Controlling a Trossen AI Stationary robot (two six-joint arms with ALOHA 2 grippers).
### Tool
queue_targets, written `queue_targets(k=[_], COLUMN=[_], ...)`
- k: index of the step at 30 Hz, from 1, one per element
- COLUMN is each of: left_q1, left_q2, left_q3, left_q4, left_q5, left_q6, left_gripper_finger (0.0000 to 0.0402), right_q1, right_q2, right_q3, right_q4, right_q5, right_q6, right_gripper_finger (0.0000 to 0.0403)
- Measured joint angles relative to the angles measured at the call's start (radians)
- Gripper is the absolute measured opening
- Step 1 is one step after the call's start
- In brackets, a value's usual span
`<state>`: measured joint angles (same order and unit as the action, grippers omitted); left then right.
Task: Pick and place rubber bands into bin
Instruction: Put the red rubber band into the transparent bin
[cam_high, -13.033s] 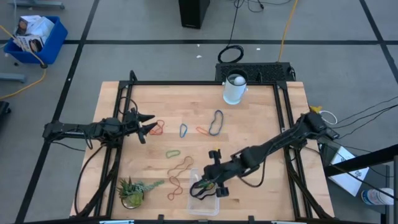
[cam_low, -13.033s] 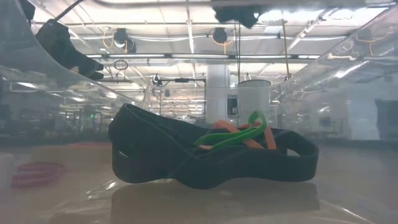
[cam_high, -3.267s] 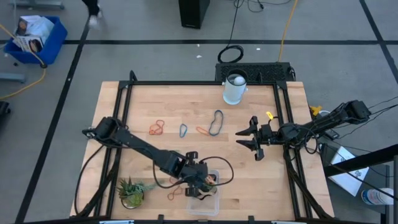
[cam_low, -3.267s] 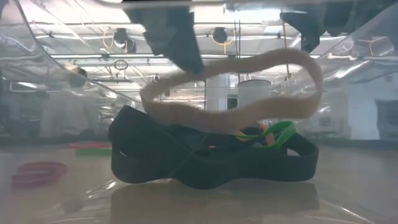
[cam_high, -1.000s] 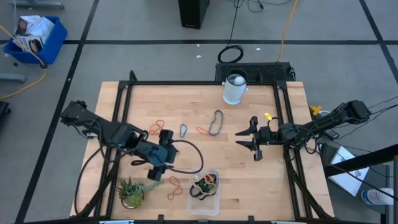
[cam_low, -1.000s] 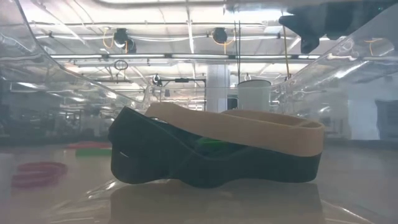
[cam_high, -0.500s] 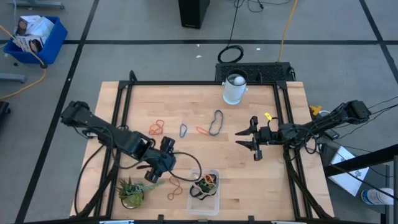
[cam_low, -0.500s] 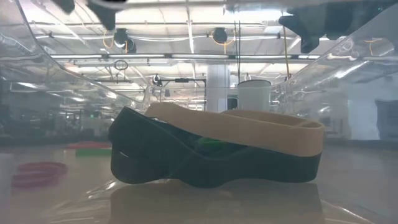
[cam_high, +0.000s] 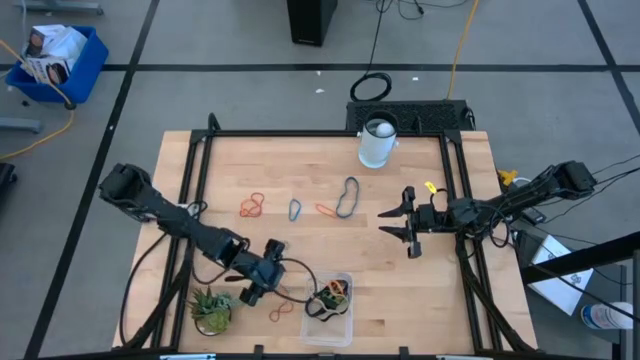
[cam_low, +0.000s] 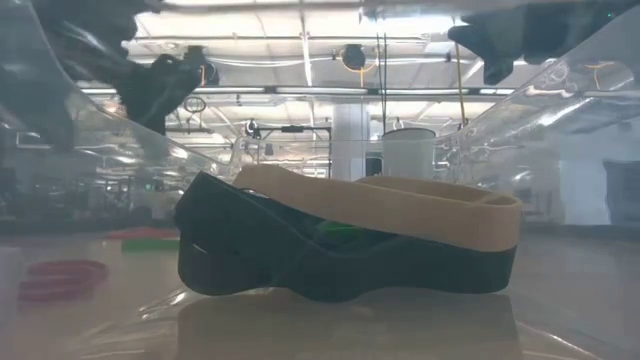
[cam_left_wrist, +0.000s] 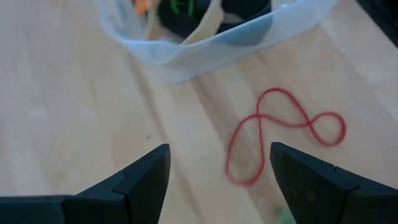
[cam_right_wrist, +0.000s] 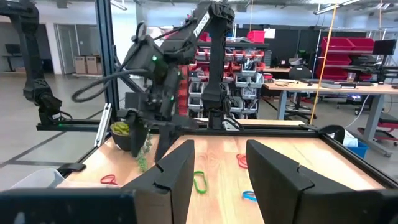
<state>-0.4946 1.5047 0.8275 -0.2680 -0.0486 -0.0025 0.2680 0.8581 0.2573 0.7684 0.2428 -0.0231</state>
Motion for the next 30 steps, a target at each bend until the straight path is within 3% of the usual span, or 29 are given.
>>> queue_targets(k=[6, 13, 20, 30], left_q1=[-0.035, -0.039, -0.044, -0.065], left_q2=[0.135, 0.265, 0.305, 0.332], left_q3=[0.024, 0.073, 0.109, 0.119], left_q4=[0.075, 0.089, 0.07, 0.042], left_q5=[-0.002, 0.04, 0.059, 0.041], left_q6=[-0.001, -0.007, -0.003, 0.005], left_gripper_finger=[0.0275, 0.021, 0.0144, 0.0091], right_q1=[0.0, 0.0, 0.0, 0.0], right_q2=[0.0, 0.0, 0.0, 0.0], right_q3=[0.0, 0.0, 0.0, 0.0], right_q4=[-0.017, -0.019, -0.038, -0.048], right_q5=[0.0, -0.001, -0.003, -0.003], right_q6=[0.003, 0.003, 0.004, 0.01], right_gripper_finger=[0.0139, 0.0139, 0.0139, 0.0139])
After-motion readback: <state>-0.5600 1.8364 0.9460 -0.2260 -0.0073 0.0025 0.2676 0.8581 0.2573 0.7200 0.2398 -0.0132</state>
